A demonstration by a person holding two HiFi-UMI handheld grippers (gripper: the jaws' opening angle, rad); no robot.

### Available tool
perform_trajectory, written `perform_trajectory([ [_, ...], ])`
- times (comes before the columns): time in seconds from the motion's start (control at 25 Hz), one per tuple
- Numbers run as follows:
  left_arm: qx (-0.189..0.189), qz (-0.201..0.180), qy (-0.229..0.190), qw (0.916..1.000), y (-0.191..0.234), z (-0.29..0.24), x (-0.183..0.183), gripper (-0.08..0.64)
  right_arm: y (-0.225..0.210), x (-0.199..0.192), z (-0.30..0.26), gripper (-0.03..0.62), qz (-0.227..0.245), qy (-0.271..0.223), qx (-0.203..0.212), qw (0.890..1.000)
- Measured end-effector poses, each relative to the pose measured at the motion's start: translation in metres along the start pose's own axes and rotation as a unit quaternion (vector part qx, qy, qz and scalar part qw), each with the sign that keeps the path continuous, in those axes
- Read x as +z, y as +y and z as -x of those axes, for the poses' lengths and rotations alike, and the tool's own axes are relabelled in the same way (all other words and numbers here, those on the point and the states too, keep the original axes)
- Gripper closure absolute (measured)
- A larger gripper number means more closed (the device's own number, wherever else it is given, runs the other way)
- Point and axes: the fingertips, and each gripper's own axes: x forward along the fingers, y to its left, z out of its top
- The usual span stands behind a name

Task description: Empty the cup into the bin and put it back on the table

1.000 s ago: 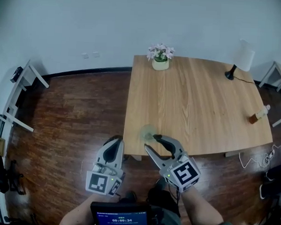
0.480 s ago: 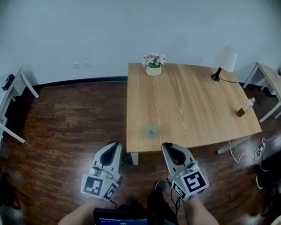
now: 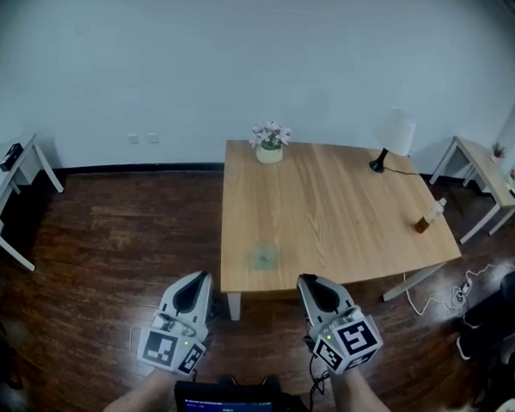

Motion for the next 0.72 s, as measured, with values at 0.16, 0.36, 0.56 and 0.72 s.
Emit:
perform_trajectory([
  [0.16, -0.015, -0.018, -0.009, 0.9997, -0.014, 0.0, 0.013, 0.558, -0.008, 0.003, 0.004, 0.592, 0.003, 0.002, 0.0, 1.0],
  [0.36, -0.011, -0.022, -0.003, 0.9997, -0.026, 0.004, 0.013, 0.558, -0.017, 0.006, 0.014, 0.592, -0.007, -0.001, 0.0, 1.0],
  [0.56, -0.024, -0.034, -0.024, 0.9989, -0.035, 0.004, 0.02, 0.558, -0.016, 0.007, 0.021, 0.592, -0.01, -0.004, 0.008, 1.0],
  [0.72, -0.017, -0.041, -0.023, 0.9987, -0.036, 0.008, 0.016, 0.558, -0.013, 0.006, 0.025, 0.592, -0.003, -0.002, 0.018, 1.0],
])
